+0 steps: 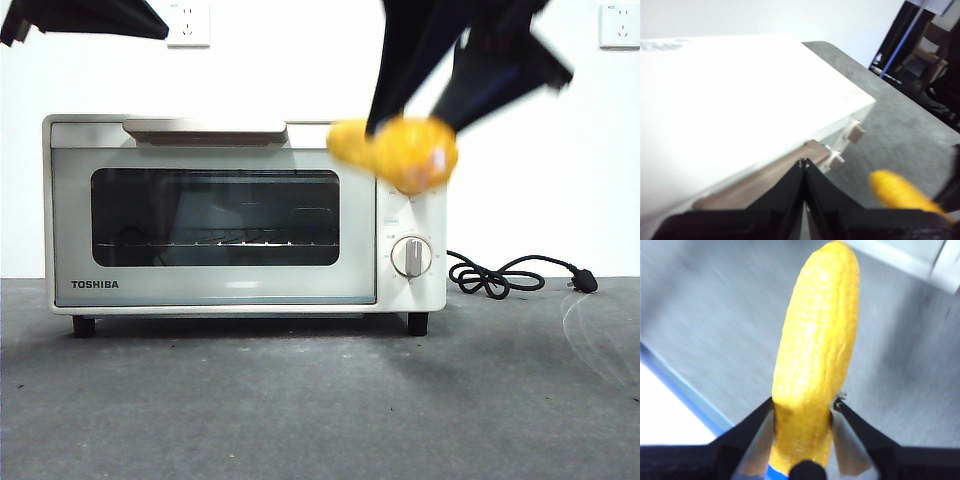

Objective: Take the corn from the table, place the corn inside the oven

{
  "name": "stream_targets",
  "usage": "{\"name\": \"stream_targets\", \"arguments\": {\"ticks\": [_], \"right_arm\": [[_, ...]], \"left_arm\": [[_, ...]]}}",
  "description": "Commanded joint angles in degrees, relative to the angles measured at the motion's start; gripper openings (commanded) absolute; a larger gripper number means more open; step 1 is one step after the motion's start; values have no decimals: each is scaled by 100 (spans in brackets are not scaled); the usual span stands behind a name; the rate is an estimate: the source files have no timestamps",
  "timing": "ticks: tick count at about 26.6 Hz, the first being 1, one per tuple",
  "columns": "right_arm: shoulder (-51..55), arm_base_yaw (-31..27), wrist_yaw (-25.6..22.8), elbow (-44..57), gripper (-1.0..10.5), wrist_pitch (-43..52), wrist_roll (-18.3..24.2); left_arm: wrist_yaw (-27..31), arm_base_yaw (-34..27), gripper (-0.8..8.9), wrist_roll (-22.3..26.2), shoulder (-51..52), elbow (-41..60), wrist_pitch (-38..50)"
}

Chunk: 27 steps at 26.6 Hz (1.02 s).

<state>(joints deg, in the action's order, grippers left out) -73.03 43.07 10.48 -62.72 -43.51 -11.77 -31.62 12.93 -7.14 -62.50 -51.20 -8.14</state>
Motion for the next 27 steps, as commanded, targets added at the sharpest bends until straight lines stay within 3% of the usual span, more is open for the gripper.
{"name": "stream_targets", "arguments": {"ticks": [1, 11, 16, 27], "right_arm": [[243, 9, -4, -212, -11, -151, -22], [824, 9, -7, -737, -11, -520, -2], [883, 9, -216, -743, -11, -691, 0], [883, 9, -455, -743, -11, -925, 24]], "left_arm": [[177, 15, -6, -39, -166, -33, 9], [181, 87, -6, 26, -929, -763, -693], [219, 188, -6, 393, -1300, -1349, -1545], [1204, 640, -6, 839, -1731, -1674, -2173]]}}
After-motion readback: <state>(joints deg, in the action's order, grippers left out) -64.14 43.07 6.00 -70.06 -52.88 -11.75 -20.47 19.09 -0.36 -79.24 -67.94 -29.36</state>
